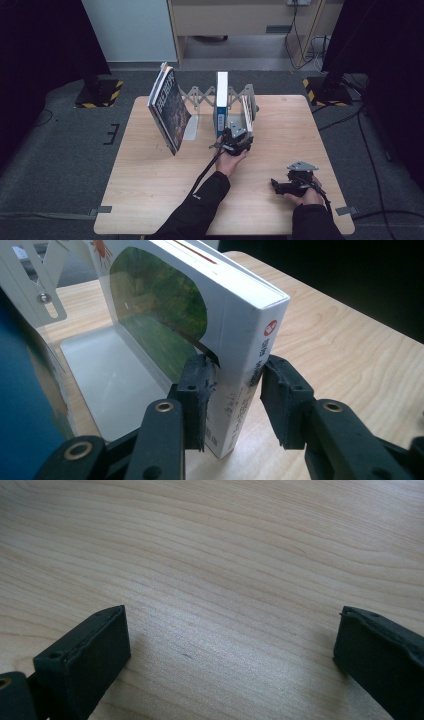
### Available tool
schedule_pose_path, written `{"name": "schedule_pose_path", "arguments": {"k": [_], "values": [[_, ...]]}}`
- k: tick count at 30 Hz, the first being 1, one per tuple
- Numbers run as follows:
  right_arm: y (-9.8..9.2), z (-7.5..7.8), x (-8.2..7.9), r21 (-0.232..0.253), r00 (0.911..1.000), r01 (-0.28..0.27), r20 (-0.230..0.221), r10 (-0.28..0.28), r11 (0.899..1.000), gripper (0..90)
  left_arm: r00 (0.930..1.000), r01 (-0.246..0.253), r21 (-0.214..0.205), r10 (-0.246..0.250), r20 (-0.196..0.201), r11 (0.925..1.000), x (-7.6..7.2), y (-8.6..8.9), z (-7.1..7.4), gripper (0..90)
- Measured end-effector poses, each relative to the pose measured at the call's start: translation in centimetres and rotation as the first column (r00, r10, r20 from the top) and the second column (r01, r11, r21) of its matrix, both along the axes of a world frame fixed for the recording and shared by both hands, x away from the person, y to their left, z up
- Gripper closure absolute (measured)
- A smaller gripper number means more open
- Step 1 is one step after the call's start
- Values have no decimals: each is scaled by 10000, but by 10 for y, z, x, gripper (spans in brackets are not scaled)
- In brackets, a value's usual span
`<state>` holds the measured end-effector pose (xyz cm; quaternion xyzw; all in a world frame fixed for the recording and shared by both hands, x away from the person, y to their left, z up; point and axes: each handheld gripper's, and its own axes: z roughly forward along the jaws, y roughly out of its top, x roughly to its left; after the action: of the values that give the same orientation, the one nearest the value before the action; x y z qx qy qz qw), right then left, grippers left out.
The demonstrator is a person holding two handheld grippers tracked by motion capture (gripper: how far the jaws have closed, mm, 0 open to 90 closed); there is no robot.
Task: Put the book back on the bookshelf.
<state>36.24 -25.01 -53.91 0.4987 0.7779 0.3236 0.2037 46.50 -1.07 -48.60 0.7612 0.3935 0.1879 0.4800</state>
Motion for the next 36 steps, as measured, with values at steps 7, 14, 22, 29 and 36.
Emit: {"name": "schedule_pose_path", "arguments": {"k": [7, 14, 22, 29, 36], "values": [[0, 0, 0, 5, 10000, 3, -3, -3, 10000, 18, 9999, -44, 146, 42, 143, 9999, 8, 0, 0, 603], [0, 0, 0, 8, 10000, 4, -6, -4, 10000, 18, 9991, 368, 105, -370, 184, 9993, -3, 8, 7, 536], [0, 0, 0, 10, 10000, 7, -11, -7, 10000, 18, 9943, 1043, -332, -1049, -166, 9940, -30, 39, 23, 477], [0, 0, 0, 9, 10000, 5, -7, -5, 10000, 18, 9888, 1351, -260, -1365, -604, 9905, -56, 77, 30, 398], [0, 0, 0, 10, 10000, 15, -18, -15, 10000, 18, 9852, 1490, 106, -1476, -868, 9888, -82, 117, 28, 303]]}}
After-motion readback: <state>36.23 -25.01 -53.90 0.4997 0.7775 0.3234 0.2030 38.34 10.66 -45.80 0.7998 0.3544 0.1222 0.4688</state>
